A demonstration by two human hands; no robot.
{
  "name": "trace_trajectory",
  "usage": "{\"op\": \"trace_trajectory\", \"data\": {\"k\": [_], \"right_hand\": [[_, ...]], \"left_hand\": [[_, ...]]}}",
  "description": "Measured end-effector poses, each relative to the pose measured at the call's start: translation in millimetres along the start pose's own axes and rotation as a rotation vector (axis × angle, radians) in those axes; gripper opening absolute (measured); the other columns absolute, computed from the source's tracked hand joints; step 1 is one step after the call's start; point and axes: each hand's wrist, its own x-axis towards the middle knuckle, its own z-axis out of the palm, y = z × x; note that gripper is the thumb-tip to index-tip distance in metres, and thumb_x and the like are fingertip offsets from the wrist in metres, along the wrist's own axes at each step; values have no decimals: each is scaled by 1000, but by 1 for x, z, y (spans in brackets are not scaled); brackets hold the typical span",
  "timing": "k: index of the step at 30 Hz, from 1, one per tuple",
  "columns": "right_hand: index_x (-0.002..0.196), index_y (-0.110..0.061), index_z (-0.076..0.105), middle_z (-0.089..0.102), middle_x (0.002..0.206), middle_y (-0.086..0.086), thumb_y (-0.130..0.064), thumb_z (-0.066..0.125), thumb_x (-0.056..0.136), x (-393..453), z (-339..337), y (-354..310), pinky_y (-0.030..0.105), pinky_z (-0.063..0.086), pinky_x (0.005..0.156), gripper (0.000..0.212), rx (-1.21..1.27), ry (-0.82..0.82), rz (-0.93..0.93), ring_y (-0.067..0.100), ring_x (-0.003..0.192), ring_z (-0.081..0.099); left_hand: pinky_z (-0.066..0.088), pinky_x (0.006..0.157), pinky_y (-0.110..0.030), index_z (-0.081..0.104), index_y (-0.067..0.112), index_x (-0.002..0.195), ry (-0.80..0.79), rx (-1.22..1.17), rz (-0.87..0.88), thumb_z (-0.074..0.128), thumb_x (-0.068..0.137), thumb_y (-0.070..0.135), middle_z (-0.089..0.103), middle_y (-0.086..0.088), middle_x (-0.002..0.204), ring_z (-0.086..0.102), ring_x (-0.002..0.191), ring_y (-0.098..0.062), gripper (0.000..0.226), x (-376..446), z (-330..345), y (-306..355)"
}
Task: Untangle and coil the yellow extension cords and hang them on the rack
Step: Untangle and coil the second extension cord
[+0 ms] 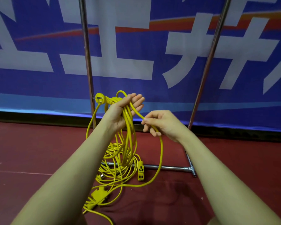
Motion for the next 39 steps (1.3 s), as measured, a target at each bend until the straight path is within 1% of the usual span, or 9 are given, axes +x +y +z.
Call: {"op": "trace_trajectory", "data": {"k": [7,11,17,24,29,32,34,37,39], "right_hand": [[87,-6,63,56,60,0,-12,52,95,-6,-10,9,21,45,56,15,-7,-48,117,13,53,52],[92,-4,63,58,58,1,-9,49,96,-2,-8,12,18,37,47,15,92,23,61,9,42,46],[87,-4,66,59,57,3,-7,51,93,-2,-3,5,17,31,42,16,44,-79,32,9,40,46],[74,-4,58,46,51,4,-17,51,93,-10,-15,16,23,42,50,25,153,-62,169,18,49,49],[75,-7,58,50,60,4,-17,51,94,-11,-27,36,36,51,68,23,124,8,267,17,55,49],[76,-11,57,48,59,-1,-17,51,95,-9,-27,40,27,46,59,21,85,84,297,11,51,43],[76,-12,53,43,55,-3,-21,50,97,-7,-26,39,20,34,47,23,139,172,291,9,44,35],[80,-11,57,35,49,-6,-23,53,96,-5,-30,34,17,19,40,20,171,288,271,6,38,25],[85,-11,56,35,48,-6,-16,55,95,-3,-32,30,15,16,36,11,290,353,277,3,36,23]], "left_hand": [[58,65,-34,55,2,94,36,-91,88,36,100,7,73,-8,74,72,69,-19,21,1,-4,10],[58,71,-35,56,4,94,35,-112,114,39,100,12,74,-8,78,72,73,-19,20,1,-5,10],[58,68,-36,56,3,92,0,-105,71,39,100,12,73,-9,76,72,72,-19,21,-5,5,3],[58,65,-37,55,5,94,-20,-139,107,35,100,6,73,-8,74,72,69,-17,20,-4,9,3],[58,64,-37,56,5,95,15,-270,159,36,100,7,73,-8,75,71,64,-14,20,1,2,12],[58,56,-26,57,7,92,41,-227,117,39,100,10,71,-4,68,63,47,-7,20,0,1,11],[47,42,-17,58,8,92,47,-137,75,40,99,12,62,2,55,44,32,-2,20,0,-1,10],[27,33,-14,56,10,84,-17,74,6,39,99,21,41,7,40,26,26,-3,26,-1,-5,10],[23,32,-14,56,9,75,-57,226,-28,39,99,24,32,7,36,23,25,-2,33,-2,-8,7]]}}
